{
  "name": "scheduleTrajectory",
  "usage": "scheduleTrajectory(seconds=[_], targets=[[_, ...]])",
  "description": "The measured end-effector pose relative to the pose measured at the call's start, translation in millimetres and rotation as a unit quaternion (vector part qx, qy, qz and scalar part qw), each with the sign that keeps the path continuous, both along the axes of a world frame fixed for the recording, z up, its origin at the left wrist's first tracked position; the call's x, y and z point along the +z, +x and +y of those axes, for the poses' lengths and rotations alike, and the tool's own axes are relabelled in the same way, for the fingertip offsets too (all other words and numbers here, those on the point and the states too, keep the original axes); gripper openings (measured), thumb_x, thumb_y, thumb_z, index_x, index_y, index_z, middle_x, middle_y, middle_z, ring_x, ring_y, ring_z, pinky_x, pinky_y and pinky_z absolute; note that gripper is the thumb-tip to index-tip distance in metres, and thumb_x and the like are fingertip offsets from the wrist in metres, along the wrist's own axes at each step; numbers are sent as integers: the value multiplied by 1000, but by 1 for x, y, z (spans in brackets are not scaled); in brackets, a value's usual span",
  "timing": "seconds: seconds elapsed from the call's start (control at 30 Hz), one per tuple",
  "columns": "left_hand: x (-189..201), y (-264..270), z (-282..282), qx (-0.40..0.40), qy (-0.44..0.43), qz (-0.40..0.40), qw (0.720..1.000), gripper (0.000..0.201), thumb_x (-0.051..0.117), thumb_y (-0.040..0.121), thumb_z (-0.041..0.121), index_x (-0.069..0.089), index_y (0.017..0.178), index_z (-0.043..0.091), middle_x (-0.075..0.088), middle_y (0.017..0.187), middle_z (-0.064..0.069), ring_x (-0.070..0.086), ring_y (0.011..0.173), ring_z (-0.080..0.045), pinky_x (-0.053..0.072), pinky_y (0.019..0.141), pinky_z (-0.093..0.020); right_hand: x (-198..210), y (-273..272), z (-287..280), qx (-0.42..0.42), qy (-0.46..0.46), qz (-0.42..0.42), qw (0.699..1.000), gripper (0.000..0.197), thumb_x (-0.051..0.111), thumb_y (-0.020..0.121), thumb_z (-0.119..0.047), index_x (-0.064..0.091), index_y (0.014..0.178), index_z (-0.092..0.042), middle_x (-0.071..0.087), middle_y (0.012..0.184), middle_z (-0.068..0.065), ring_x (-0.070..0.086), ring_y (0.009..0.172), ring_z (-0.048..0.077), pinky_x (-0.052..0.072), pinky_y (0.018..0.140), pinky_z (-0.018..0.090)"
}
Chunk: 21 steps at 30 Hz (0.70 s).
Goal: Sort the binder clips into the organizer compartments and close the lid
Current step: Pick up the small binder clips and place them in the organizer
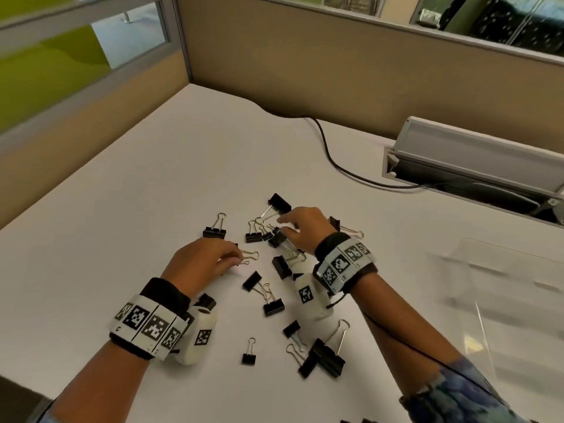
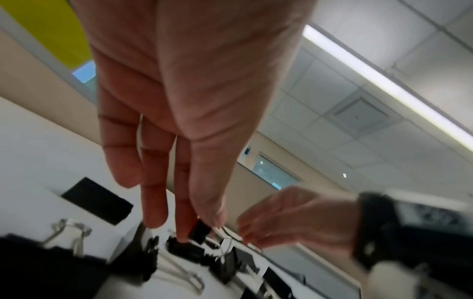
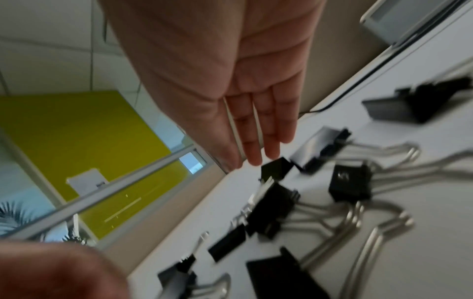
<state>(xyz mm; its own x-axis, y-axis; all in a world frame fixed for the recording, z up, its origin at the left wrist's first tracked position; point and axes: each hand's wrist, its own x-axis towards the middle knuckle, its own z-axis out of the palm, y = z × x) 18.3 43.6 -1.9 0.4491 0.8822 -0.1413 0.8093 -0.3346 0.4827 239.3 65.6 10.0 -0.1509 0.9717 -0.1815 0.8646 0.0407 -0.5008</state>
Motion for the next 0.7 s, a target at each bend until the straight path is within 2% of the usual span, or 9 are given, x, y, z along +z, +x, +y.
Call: scheduleTrajectory(seconds=[0.1, 0.23, 0.37, 0.43, 0.5, 0.53, 0.6, 0.7], targets=[[1, -13, -9, 10, -2, -63, 998, 11, 60, 87, 35, 69, 93, 34, 67, 88, 19, 61, 82, 2, 48, 71, -21, -15, -10, 17, 8, -22, -37, 999, 30, 47, 93, -15, 60, 119, -11, 57, 128, 9, 53, 118, 25, 43, 100, 34], [0, -20, -18, 9, -24, -118, 993, 13, 62, 86, 35, 70, 96, 35, 67, 89, 24, 61, 89, 5, 45, 72, -10, -26, -19, 30, 26, -45, -88, 995, 30, 43, 94, -21, 66, 106, -5, 65, 109, 11, 60, 98, 25, 50, 89, 34], [-1, -16, -23, 7, -40, -155, 987, 12, 64, 85, 33, 70, 95, 36, 67, 89, 25, 60, 92, 5, 47, 76, -10, -30, -13, 38, 0, -37, -111, 993, 25, 55, 86, -26, 71, 91, -6, 70, 95, 8, 64, 85, 23, 55, 78, 33], [-1, -14, -24, 0, -43, -162, 986, 11, 64, 85, 32, 68, 93, 39, 67, 86, 24, 60, 93, 6, 48, 77, -10, -31, -10, 41, -14, -45, -115, 992, 23, 63, 81, -26, 71, 93, -8, 70, 96, 7, 64, 86, 22, 55, 76, 30], [-2, -10, -25, -13, -46, -169, 984, 13, 64, 85, 32, 65, 92, 43, 67, 90, 28, 60, 93, 7, 49, 79, -10, -31, -9, 43, -22, -50, -111, 992, 23, 67, 78, -24, 71, 95, -9, 70, 97, 7, 64, 87, 21, 54, 75, 28], [-2, -9, -25, -18, -47, -171, 984, 14, 63, 85, 32, 64, 91, 45, 62, 96, 36, 60, 94, 7, 49, 79, -11, -31, -9, 44, -25, -50, -103, 993, 23, 67, 77, -22, 71, 95, -9, 70, 97, 8, 64, 88, 21, 55, 75, 28], [-1, -6, -26, -30, -48, -168, 984, 17, 63, 85, 32, 62, 89, 49, 54, 99, 48, 58, 95, 9, 48, 79, -13, -28, -8, 41, -33, -52, -84, 995, 22, 68, 77, -21, 71, 95, -9, 70, 97, 9, 65, 87, 22, 56, 78, 30], [2, -3, -28, -40, -43, -178, 982, 22, 63, 86, 28, 61, 88, 49, 54, 102, 46, 59, 95, 10, 49, 79, -11, -11, 4, 31, -63, 1, -39, 997, 21, 67, 76, -23, 72, 91, -10, 71, 91, 6, 64, 83, 20, 56, 78, 32]])
